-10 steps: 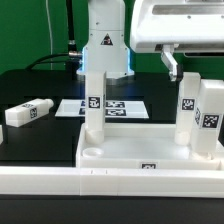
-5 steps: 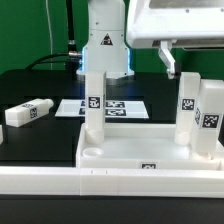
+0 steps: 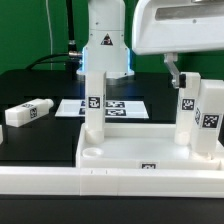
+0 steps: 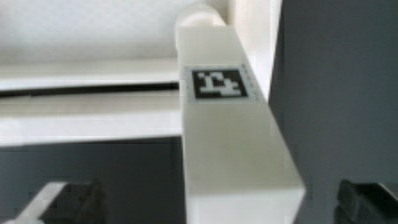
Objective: Assemble desk
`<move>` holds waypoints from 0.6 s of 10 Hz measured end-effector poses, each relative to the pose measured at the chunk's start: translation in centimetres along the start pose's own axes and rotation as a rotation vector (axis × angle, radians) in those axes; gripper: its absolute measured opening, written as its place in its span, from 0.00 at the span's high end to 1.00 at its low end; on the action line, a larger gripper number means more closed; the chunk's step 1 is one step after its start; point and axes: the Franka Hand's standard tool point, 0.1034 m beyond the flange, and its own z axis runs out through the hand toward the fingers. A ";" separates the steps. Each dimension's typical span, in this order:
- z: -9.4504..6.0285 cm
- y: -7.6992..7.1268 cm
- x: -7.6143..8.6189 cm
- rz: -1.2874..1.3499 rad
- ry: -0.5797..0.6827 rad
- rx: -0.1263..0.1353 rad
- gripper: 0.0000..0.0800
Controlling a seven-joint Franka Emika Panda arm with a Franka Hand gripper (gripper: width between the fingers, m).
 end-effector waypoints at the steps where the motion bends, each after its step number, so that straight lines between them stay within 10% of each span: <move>1: 0.3 0.2 -0.1 -0.004 -0.061 -0.007 0.19; 6: 1.1 0.1 0.6 0.021 -0.192 -0.027 0.19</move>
Offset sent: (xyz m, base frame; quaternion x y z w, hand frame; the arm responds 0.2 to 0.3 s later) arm 0.0120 0.0014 -0.0014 0.0028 -0.0218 0.0155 0.9996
